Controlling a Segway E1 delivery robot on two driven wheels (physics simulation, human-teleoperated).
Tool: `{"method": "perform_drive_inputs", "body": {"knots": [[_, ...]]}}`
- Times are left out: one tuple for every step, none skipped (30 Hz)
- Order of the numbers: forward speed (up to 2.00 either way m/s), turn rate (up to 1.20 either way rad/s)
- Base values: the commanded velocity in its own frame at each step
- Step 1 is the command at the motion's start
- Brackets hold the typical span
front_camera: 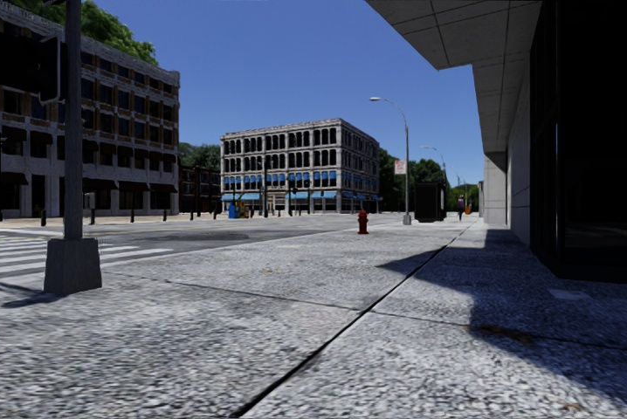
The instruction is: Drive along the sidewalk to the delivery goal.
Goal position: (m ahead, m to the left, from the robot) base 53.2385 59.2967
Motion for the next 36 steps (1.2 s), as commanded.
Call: {"method": "perform_drive_inputs", "body": {"knots": [[2.0, 0.52], [2.0, 0.52], [2.0, 0.52], [2.0, 0.52], [2.0, 0.52], [2.0, 0.52], [2.0, 0.52], [2.0, 0.52], [2.0, 0.52], [2.0, 0.51], [2.0, 0.51], [2.0, 0.42], [2.0, 0.37], [2.0, 0.39], [2.0, 0.39], [2.0, 0.49], [2.0, 0.53], [2.0, 0.53], [2.0, 0.54], [2.0, 0.54], [2.0, 0.54], [2.0, 0.52], [2.0, 0.52], [2.0, 0.37], [2.0, 0.25], [2.0, 0.21], [2.0, 0.21], [2.0, 0.24], [2.0, 0.28], [2.0, 0.29], [2.0, 0.29], [2.0, 0.3], [2.0, 0.3], [2.0, 0.3], [2.0, 0.3], [2.0, 0.3]]}}
